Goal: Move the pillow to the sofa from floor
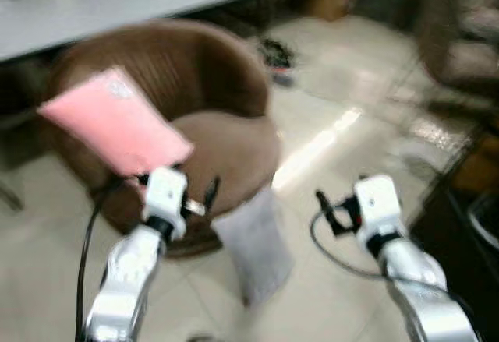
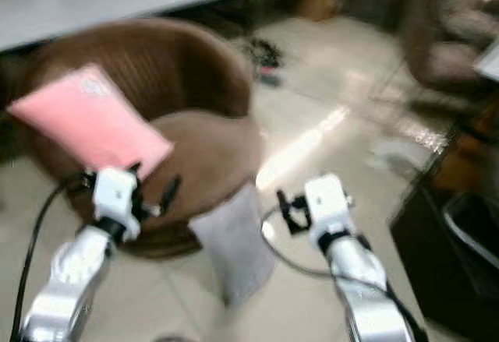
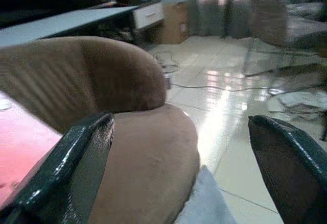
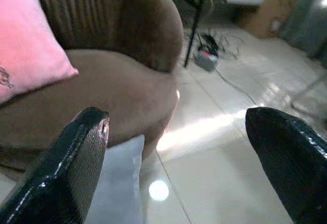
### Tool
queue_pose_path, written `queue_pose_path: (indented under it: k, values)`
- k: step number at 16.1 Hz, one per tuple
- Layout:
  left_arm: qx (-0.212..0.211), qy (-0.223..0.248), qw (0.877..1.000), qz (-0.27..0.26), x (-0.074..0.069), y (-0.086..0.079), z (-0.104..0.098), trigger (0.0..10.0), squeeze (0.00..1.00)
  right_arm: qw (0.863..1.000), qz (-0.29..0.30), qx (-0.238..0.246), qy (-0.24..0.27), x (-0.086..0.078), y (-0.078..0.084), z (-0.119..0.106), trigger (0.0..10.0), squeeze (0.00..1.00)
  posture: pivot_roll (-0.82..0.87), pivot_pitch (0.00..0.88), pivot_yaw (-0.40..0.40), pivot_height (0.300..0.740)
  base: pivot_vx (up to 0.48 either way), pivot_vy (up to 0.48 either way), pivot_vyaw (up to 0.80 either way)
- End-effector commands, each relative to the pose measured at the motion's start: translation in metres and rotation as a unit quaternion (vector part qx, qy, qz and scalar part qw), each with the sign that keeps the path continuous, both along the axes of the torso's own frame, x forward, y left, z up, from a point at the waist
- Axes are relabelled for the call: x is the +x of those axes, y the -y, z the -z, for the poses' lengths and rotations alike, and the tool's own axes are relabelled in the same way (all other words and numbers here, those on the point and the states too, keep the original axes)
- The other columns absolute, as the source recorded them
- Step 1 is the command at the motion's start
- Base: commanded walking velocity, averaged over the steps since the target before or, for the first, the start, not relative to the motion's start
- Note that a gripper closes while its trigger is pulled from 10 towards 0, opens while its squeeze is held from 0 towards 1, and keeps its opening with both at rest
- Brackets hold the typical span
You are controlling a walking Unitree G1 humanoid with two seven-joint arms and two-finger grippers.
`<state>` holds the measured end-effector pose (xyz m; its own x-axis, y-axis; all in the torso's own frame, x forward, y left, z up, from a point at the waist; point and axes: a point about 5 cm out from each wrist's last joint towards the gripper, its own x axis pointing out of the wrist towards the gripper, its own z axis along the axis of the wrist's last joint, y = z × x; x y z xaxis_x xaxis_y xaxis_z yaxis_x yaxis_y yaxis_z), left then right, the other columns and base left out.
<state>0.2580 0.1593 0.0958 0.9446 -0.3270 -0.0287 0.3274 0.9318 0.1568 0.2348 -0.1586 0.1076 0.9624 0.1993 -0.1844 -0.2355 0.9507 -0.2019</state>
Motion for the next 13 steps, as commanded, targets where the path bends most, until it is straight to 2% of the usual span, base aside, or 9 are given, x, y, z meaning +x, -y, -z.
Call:
queue_pose_path:
  k: [1, 13]
  values:
    - [0.012, 0.013, 1.000, -0.010, 0.0025, -0.0063, -0.0069, 10.0, 0.00, 1.000, -0.014, 0.009, 0.013, 0.0021, -0.0055, -0.0039, 10.0, 0.00, -0.01, 0.017, 0.049, 0.740, 0.000, -0.420, 0.80]
    - [0.016, 0.013, 1.000, -0.011, 0.0037, -0.0083, -0.0090, 10.0, 0.00, 1.000, -0.008, -0.002, 0.018, 0.0024, -0.0038, -0.0005, 10.0, 0.00, 0.00, 0.027, 0.050, 0.740, 0.000, -0.420, 0.80]
